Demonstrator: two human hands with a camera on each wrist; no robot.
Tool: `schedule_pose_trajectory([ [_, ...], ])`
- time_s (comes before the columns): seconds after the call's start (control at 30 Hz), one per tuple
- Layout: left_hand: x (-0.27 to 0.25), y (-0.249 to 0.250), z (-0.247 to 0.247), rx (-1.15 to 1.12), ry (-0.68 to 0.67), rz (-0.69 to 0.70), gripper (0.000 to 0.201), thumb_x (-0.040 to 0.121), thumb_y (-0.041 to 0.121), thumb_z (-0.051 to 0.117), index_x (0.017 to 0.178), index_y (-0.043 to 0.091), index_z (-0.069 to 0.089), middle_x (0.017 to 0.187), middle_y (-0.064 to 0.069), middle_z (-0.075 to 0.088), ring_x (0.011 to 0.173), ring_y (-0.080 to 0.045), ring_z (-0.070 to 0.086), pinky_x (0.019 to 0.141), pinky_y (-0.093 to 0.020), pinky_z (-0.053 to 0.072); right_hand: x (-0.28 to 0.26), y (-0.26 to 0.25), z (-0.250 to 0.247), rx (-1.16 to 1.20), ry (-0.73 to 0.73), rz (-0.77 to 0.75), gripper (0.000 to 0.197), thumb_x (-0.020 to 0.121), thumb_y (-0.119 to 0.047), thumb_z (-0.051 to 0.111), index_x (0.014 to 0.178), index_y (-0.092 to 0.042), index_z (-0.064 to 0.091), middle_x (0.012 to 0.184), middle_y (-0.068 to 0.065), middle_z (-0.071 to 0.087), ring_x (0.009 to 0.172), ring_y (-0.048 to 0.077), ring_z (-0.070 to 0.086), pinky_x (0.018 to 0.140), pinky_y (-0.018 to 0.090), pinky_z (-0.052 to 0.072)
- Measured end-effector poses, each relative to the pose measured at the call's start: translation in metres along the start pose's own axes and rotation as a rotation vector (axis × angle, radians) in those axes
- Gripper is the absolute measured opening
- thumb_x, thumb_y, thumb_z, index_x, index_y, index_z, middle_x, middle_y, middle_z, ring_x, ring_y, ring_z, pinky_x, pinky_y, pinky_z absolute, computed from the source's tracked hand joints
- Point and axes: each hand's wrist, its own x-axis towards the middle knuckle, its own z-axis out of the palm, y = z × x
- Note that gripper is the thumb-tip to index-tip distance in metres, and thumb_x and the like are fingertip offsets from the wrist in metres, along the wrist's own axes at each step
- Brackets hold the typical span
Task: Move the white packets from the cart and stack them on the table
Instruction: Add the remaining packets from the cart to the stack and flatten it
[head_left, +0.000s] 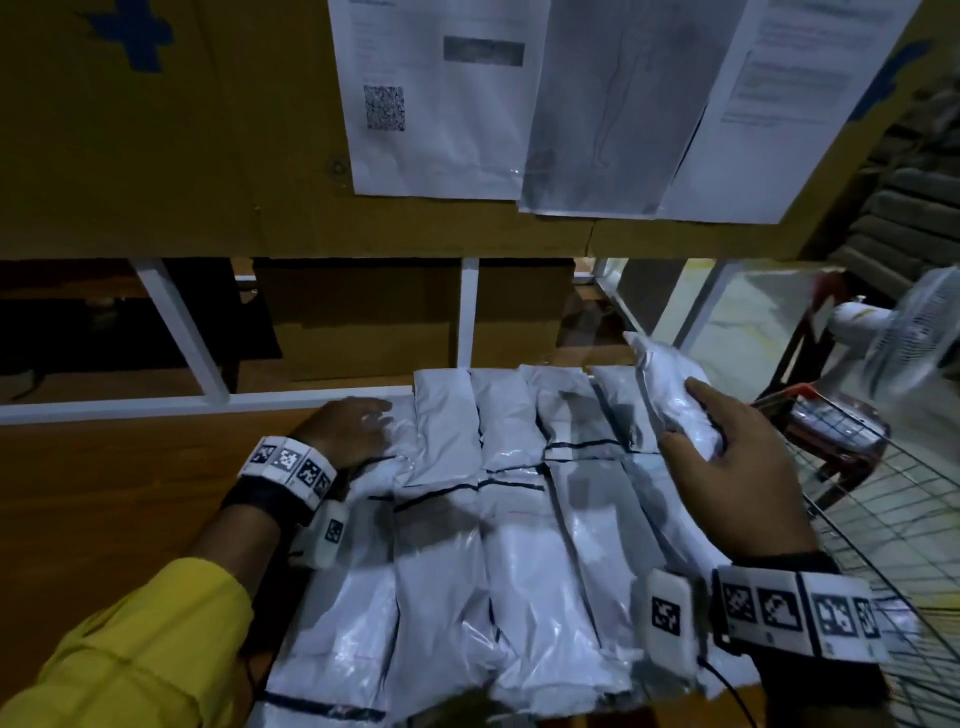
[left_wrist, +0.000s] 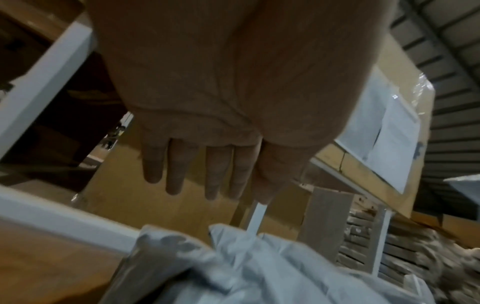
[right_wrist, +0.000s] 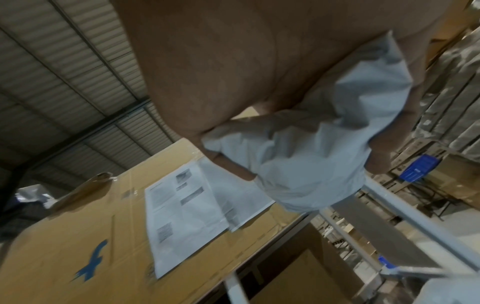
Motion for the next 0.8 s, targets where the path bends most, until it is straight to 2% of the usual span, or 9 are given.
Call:
schedule_pose_trajectory([
  [0.03, -0.004, 0.009, -0.005, -0.050, 0.057, -0.003, 0.043, 0.095, 0.025, 0.067, 0.137, 0.021, 0.058, 0.139, 0.003, 0.057, 0.126, -0.019, 0.055, 0.082, -0.011, 0.044, 0.005, 0.006, -0.005, -0.007, 0.005, 0.017, 0.057, 0.090, -0.028, 0.066, 0.145, -0.019, 0.051, 0.139, 0.009, 0.054, 0.127, 0.027, 0.049, 0.101, 0.037, 0.037],
  [0.13, -0.020, 0.048, -0.019, -0.085, 0.173, 0.036, 0.036, 0.096, 0.038, 0.063, 0.131, 0.029, 0.062, 0.135, -0.001, 0.063, 0.117, -0.025, 0.061, 0.092, -0.030, 0.048, 0.022, 0.022, -0.019, -0.053, 0.016, 0.059, 0.059, 0.088, -0.023, 0.068, 0.144, -0.016, 0.051, 0.138, 0.014, 0.053, 0.126, 0.031, 0.049, 0.100, 0.036, 0.038],
  [0.23, -0.040, 0.104, -0.028, -0.110, 0.195, 0.147, 0.045, 0.098, 0.043, 0.059, 0.141, 0.031, 0.054, 0.142, 0.001, 0.057, 0.126, -0.024, 0.056, 0.098, -0.034, 0.045, 0.042, 0.037, -0.038, -0.071, 0.012, 0.089, 0.051, 0.088, -0.018, 0.068, 0.137, -0.006, 0.056, 0.133, 0.021, 0.057, 0.120, 0.036, 0.052, 0.096, 0.040, 0.041],
  [0.33, -0.056, 0.161, -0.029, -0.123, 0.268, 0.300, 0.047, 0.099, 0.038, 0.059, 0.142, 0.023, 0.053, 0.144, 0.002, 0.055, 0.132, -0.018, 0.051, 0.101, -0.032, 0.042, 0.063, 0.059, -0.059, -0.040, 0.006, 0.103, 0.037, 0.088, -0.011, 0.066, 0.120, 0.006, 0.060, 0.120, 0.029, 0.062, 0.106, 0.042, 0.057, 0.087, 0.045, 0.045],
  [0.43, -0.067, 0.212, -0.024, -0.132, 0.332, 0.379, 0.044, 0.099, 0.034, 0.060, 0.141, 0.023, 0.055, 0.143, 0.004, 0.056, 0.132, -0.012, 0.048, 0.099, -0.026, 0.037, 0.085, 0.088, -0.078, -0.016, -0.017, 0.121, 0.043, 0.091, -0.016, 0.066, 0.130, -0.002, 0.059, 0.131, 0.024, 0.060, 0.115, 0.039, 0.056, 0.092, 0.043, 0.044],
  [0.5, -0.072, 0.240, -0.019, -0.142, 0.348, 0.421, 0.042, 0.099, 0.035, 0.060, 0.140, 0.025, 0.057, 0.142, 0.006, 0.057, 0.130, -0.009, 0.048, 0.098, -0.028, 0.039, 0.102, 0.114, -0.088, 0.006, -0.055, 0.142, 0.051, 0.092, -0.022, 0.066, 0.140, -0.009, 0.055, 0.138, 0.019, 0.058, 0.122, 0.036, 0.055, 0.096, 0.041, 0.043],
  [0.6, -0.070, 0.270, -0.008, -0.156, 0.369, 0.420, 0.041, 0.099, 0.038, 0.059, 0.138, 0.028, 0.058, 0.140, 0.010, 0.058, 0.125, -0.003, 0.049, 0.092, -0.027, 0.044, 0.129, 0.151, -0.100, 0.041, -0.129, 0.179, 0.060, 0.091, -0.030, 0.067, 0.147, -0.017, 0.049, 0.146, 0.012, 0.053, 0.130, 0.032, 0.052, 0.100, 0.039, 0.042],
  [0.73, -0.067, 0.300, 0.008, -0.151, 0.379, 0.381, 0.040, 0.098, 0.040, 0.058, 0.137, 0.031, 0.058, 0.138, 0.014, 0.058, 0.118, 0.004, 0.046, 0.080, -0.014, 0.039, 0.165, 0.195, -0.095, -0.009, -0.180, 0.191, 0.063, 0.089, -0.035, 0.070, 0.146, -0.014, 0.051, 0.144, 0.015, 0.055, 0.129, 0.034, 0.053, 0.100, 0.037, 0.042],
  [0.8, -0.066, 0.309, 0.014, -0.147, 0.377, 0.351, 0.040, 0.098, 0.041, 0.059, 0.137, 0.032, 0.058, 0.138, 0.014, 0.058, 0.117, 0.003, 0.047, 0.082, -0.018, 0.039, 0.179, 0.213, -0.083, -0.021, -0.214, 0.200, 0.066, 0.087, -0.043, 0.071, 0.144, -0.015, 0.054, 0.140, 0.017, 0.058, 0.125, 0.035, 0.057, 0.100, 0.039, 0.046],
])
